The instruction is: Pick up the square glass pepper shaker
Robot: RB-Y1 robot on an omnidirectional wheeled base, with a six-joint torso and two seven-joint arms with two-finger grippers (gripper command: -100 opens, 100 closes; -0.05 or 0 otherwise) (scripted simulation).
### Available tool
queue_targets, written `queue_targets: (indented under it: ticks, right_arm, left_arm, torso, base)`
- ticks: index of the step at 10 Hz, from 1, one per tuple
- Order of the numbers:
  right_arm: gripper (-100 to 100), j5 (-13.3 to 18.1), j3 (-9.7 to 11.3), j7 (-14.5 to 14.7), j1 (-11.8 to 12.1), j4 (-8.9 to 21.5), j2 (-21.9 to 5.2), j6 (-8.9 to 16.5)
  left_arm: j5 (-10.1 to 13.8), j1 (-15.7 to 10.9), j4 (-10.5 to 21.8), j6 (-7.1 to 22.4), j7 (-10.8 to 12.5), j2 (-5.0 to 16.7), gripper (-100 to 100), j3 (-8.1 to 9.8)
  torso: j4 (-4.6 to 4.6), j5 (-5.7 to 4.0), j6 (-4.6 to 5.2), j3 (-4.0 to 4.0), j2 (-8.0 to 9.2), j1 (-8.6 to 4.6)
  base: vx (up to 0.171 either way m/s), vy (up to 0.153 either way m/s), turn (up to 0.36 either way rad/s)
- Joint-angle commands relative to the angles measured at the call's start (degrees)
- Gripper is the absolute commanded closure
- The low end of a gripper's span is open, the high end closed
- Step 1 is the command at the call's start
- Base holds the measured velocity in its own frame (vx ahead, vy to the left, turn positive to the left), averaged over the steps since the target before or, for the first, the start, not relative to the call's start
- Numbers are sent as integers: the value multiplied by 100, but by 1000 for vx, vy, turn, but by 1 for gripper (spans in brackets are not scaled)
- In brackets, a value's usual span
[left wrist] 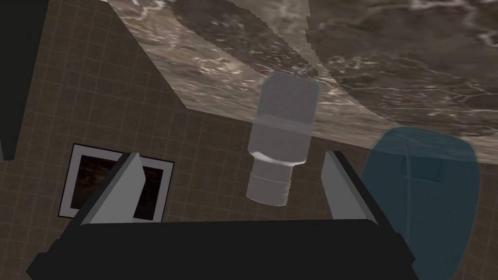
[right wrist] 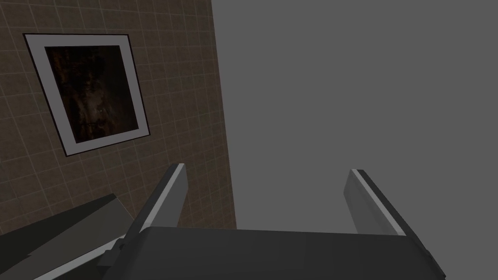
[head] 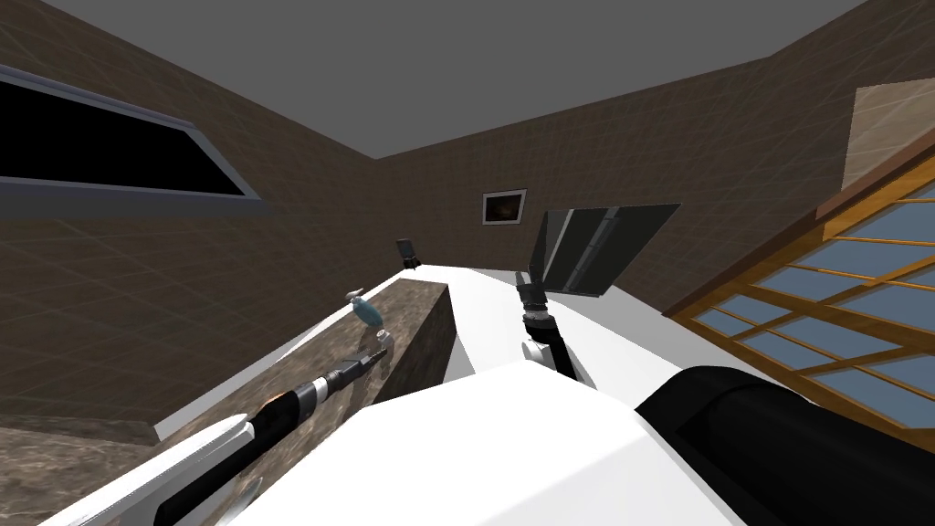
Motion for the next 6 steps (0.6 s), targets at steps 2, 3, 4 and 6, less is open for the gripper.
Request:
queue_targets:
  ticks: [2, 3, 4, 6]
  right_arm:
    - [0, 0, 0, 0, 0, 0, 0, 0]
    - [0, 0, 0, 0, 0, 0, 0, 0]
    - [0, 0, 0, 0, 0, 0, 0, 0]
    - [0, 0, 0, 0, 0, 0, 0, 0]
  left_arm:
    - [18, 82, -6, 52, 93, 293, -100, -27]
    - [22, 125, -12, 63, 120, 396, -100, -31]
    - [25, 169, -26, 72, 145, 498, -100, -37]
    - [31, 261, -51, 89, 196, 698, -100, -53]
  torso:
    - [0, 0, 0, 1, 3, 1]
    - [1, 1, 0, 3, 5, 4]
    - [1, 1, -1, 4, 7, 5]
    - [3, 1, -1, 8, 15, 5]
  base:
    - [45, -11, -19]
    - [38, -5, -15]
    - [27, -5, -13]
    - [16, -3, -8]
